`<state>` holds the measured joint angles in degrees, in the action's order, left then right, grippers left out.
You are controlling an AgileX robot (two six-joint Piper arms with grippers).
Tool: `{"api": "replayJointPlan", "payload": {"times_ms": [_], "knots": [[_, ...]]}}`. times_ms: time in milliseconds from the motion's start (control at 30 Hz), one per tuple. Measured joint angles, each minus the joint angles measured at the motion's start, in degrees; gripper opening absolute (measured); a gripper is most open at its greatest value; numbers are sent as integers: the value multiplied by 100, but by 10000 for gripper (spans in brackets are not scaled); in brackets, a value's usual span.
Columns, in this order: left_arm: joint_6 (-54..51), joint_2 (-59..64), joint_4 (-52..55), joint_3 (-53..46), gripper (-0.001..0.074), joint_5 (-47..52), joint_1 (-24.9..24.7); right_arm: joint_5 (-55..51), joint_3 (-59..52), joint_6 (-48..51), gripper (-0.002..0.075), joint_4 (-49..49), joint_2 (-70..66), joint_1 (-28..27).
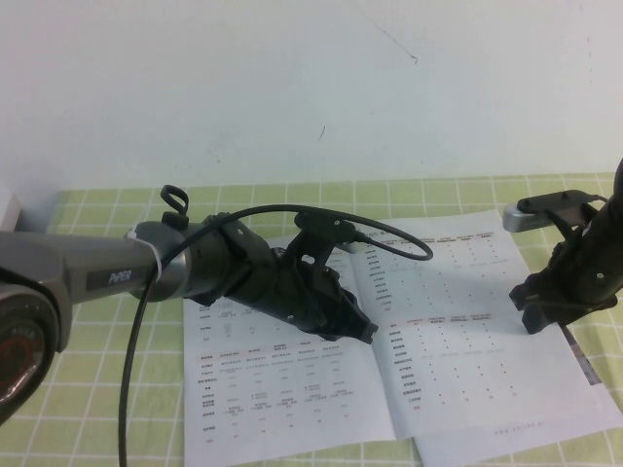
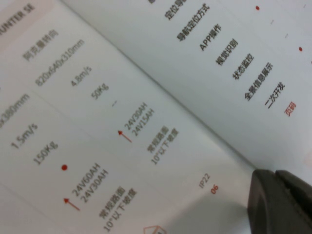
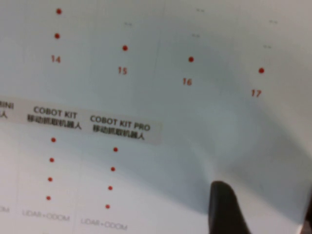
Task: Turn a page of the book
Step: Open the closed book
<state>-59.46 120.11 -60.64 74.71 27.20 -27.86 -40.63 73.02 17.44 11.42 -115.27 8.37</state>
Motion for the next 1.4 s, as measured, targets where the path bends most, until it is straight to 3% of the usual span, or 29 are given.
{"api": "replayJointPlan", "payload": {"times_ms": [1400], "knots": [[13, 0, 0, 0, -4, 3, 0, -93, 51, 890, 353, 862, 119, -24]]}}
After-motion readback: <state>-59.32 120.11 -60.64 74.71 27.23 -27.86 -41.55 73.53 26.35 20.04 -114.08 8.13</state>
